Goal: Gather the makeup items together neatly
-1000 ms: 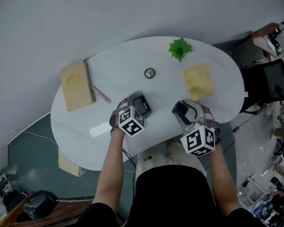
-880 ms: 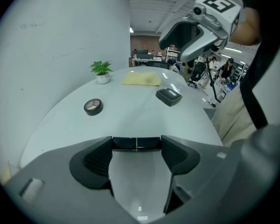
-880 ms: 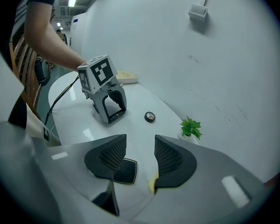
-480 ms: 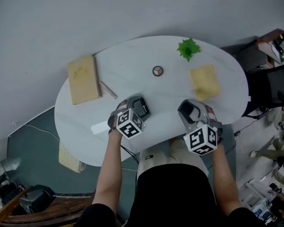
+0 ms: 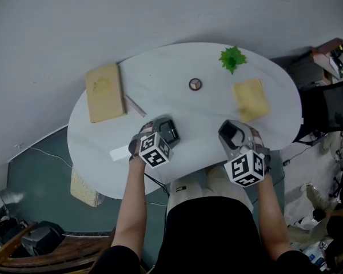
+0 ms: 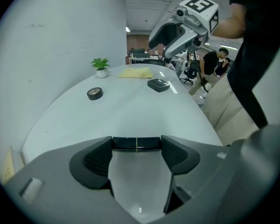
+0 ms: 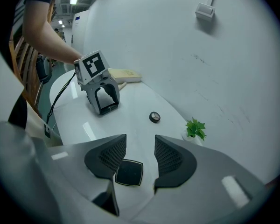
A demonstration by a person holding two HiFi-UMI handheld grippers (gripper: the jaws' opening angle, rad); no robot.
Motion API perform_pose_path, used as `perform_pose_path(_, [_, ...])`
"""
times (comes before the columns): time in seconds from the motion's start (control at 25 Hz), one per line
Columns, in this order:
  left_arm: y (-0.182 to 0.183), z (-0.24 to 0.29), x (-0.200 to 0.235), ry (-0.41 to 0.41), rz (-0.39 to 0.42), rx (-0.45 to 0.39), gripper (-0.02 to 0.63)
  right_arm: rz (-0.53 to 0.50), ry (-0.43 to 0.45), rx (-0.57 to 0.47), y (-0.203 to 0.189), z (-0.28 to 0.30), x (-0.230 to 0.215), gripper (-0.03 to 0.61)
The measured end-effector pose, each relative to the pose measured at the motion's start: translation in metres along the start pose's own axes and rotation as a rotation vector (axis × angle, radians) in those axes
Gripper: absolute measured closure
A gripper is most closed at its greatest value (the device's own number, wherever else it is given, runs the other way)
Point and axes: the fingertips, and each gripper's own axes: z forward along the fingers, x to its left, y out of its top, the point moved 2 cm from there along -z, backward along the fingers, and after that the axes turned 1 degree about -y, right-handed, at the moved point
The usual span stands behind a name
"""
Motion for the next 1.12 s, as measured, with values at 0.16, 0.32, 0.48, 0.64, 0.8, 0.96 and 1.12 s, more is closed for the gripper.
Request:
perform_pose_path(0.16, [-0.002,0.0,-0.003,-0.017,-0.002,-0.006,0.288,0.0,0.002,0.007,0.0,0.001,0.001,0.405])
perform_pose_path(0.32, [-0.004,0.0,-0.004,-0.037,-0.019,-0.016,0.282,-0.012,0.006,0.004,0.003,0.001,0.001,0.405])
perform_pose_path(0.48, [-0.005,-0.001,-0.005,-0.052,-0.027,-0.02,0.256,-0.019,0.009,-0.001,0.005,0.003,-0.001,0.405])
perform_pose_path(0.64, [-0.006,-0.003,-0.003,-0.04,-0.032,-0.028,0.255,-0.026,0.015,-0.004,0.008,0.004,0.0,0.405])
perform_pose_path(0.8, [-0.004,-0.005,-0.002,-0.042,-0.034,-0.037,0.255,-0.033,0.019,-0.006,0.009,0.005,0.002,0.405])
perform_pose_path(0.96, [0.0,-0.008,-0.004,-0.043,-0.035,-0.044,0.255,-0.03,0.017,-0.008,0.008,0.004,0.001,0.405])
perform_pose_path(1.12, [0.006,-0.015,-0.004,-0.034,-0.042,-0.064,0.255,-0.008,0.013,-0.02,0.009,0.0,-0.002,0.405])
